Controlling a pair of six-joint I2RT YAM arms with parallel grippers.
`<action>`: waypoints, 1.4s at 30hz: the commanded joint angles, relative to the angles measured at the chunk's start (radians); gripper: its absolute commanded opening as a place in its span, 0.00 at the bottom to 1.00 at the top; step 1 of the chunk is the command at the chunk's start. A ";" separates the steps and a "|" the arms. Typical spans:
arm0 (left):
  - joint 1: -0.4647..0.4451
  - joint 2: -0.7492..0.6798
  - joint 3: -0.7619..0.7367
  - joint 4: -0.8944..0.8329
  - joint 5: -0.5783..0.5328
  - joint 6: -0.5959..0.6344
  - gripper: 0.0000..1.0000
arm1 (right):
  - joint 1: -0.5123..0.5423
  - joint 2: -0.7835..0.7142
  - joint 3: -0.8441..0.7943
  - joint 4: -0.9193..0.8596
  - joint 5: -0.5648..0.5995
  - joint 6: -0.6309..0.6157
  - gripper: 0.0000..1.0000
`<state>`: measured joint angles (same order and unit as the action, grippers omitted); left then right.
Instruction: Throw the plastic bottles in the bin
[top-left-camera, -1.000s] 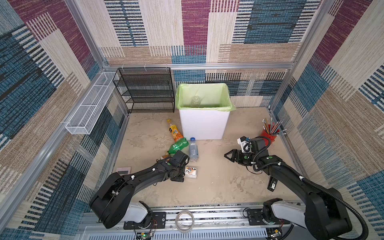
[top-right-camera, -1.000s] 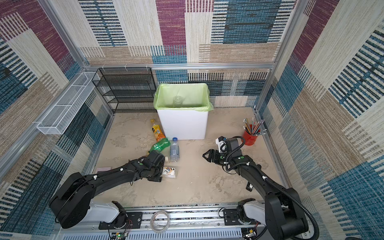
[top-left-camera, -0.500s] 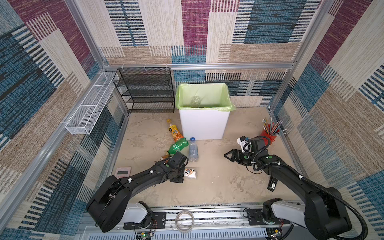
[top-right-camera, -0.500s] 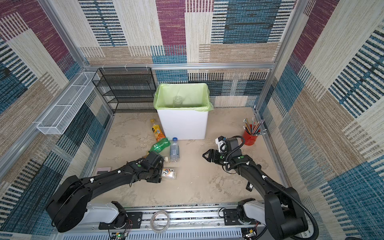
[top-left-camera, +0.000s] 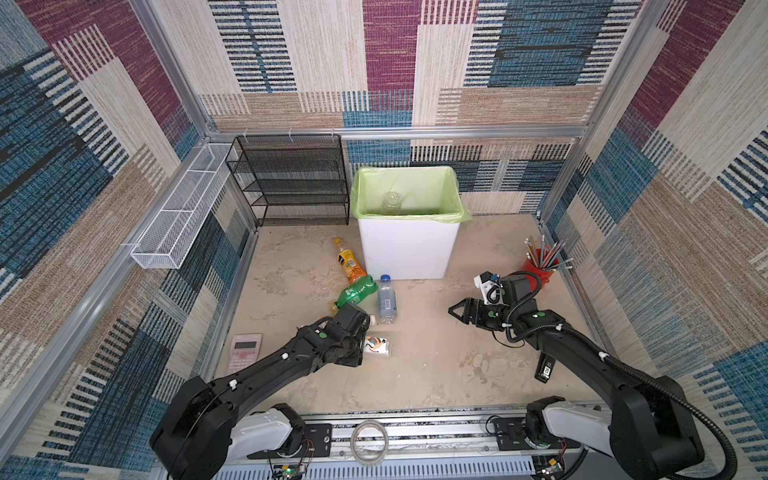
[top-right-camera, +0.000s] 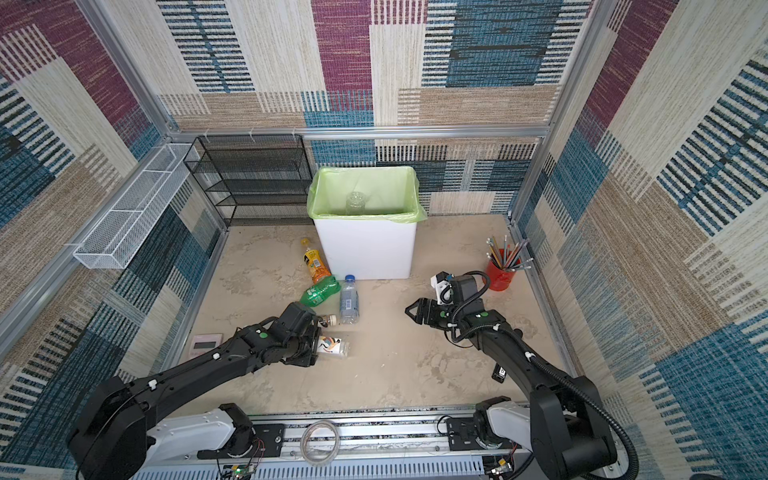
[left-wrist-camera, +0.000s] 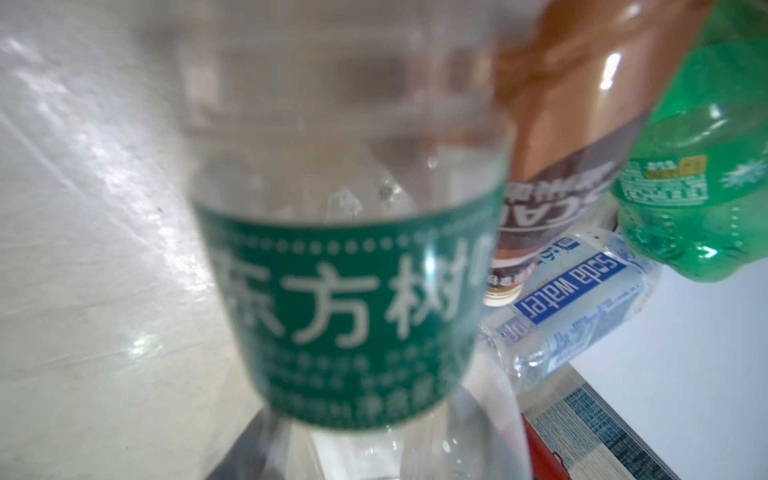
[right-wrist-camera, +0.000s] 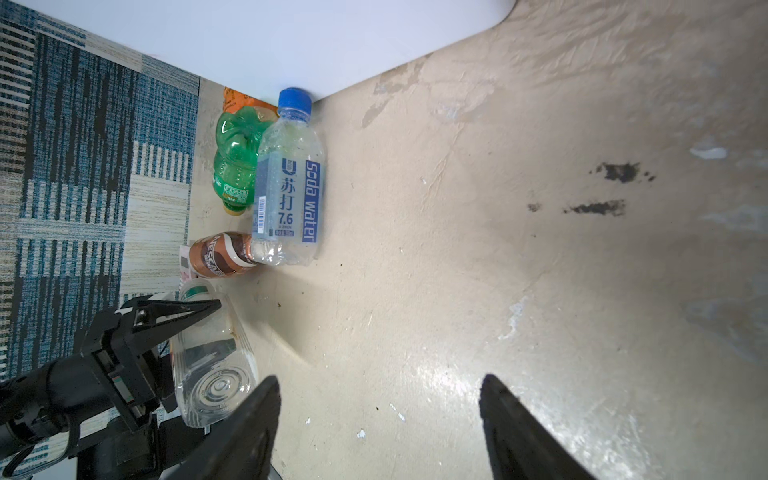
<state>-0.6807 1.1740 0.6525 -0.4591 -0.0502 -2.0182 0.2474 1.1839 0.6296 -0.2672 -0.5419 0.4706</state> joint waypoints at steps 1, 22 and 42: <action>0.001 -0.048 0.008 -0.084 -0.024 0.064 0.50 | 0.001 -0.009 0.003 0.018 -0.005 -0.001 0.77; 0.001 -0.448 0.028 -0.166 -0.186 0.380 0.45 | 0.001 -0.029 -0.018 0.035 -0.022 0.040 0.76; 0.001 -0.230 0.459 0.175 -0.125 0.877 0.42 | 0.001 -0.088 -0.027 0.000 0.010 0.050 0.76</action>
<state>-0.6807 0.9176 1.0622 -0.3523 -0.2123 -1.2488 0.2474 1.1091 0.6064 -0.2638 -0.5457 0.5083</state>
